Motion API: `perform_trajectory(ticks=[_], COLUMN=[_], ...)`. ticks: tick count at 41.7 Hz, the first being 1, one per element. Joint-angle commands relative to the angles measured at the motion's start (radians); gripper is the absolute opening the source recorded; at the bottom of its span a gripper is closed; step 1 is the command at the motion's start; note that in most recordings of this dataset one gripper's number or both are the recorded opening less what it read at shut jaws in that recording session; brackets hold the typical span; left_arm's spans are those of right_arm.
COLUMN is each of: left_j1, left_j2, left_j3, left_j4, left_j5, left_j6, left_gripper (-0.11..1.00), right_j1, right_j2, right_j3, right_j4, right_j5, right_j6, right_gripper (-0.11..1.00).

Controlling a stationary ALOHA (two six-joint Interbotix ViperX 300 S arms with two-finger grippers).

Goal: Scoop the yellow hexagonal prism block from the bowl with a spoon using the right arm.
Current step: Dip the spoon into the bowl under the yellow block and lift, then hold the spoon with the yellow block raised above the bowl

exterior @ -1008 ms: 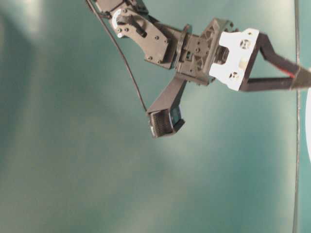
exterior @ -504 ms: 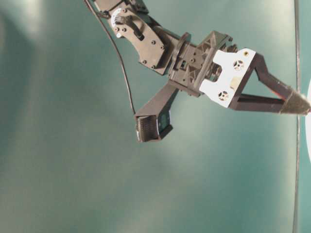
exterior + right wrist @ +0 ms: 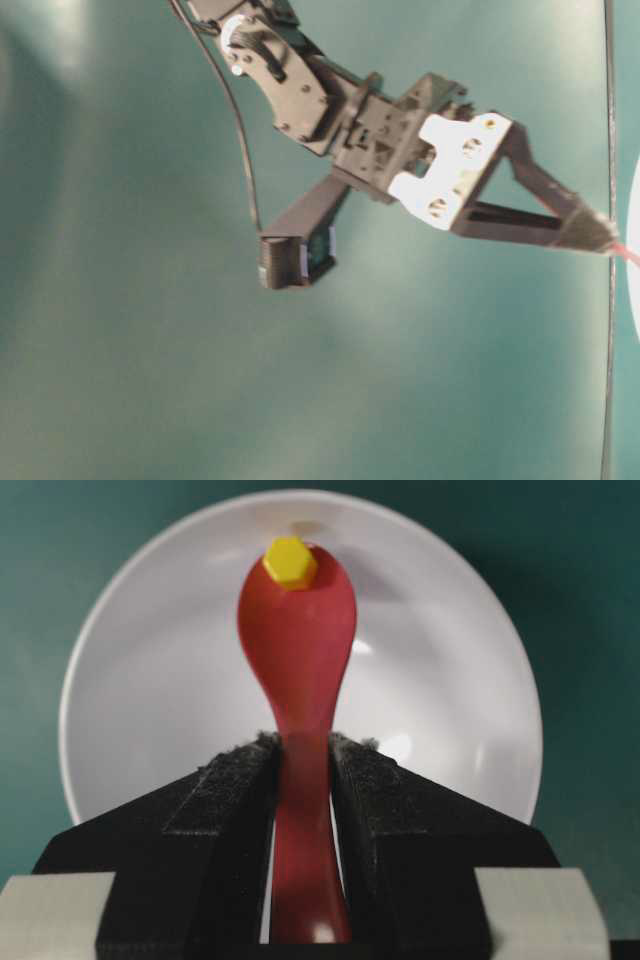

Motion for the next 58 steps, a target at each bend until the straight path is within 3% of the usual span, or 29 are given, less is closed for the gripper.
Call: perform_trajectory(ticks=[1, 11, 25, 58], left_j1=[0.002, 0.002, 0.000, 0.000], left_j2=[0.006, 0.006, 0.006, 0.006], left_j3=[-0.020, -0.020, -0.020, -0.021], left_j4=[0.003, 0.003, 0.002, 0.003], left_j5=[-0.006, -0.005, -0.003, -0.009], left_j6=[0.000, 0.000, 0.000, -0.003], left_gripper=[0.01, 0.01, 0.01, 0.01], right_j1=[0.005, 0.029, 0.075, 0.077], right_j2=[-0.052, -0.164, -0.414, -0.511], right_j3=[-0.008, 0.061, 0.342, 0.411], right_j4=[0.003, 0.000, -0.012, -0.012], right_j5=[-0.023, -0.153, -0.548, -0.520], right_j6=[-0.003, -0.017, -0.005, -0.012], right_gripper=[0.24, 0.24, 0.24, 0.24])
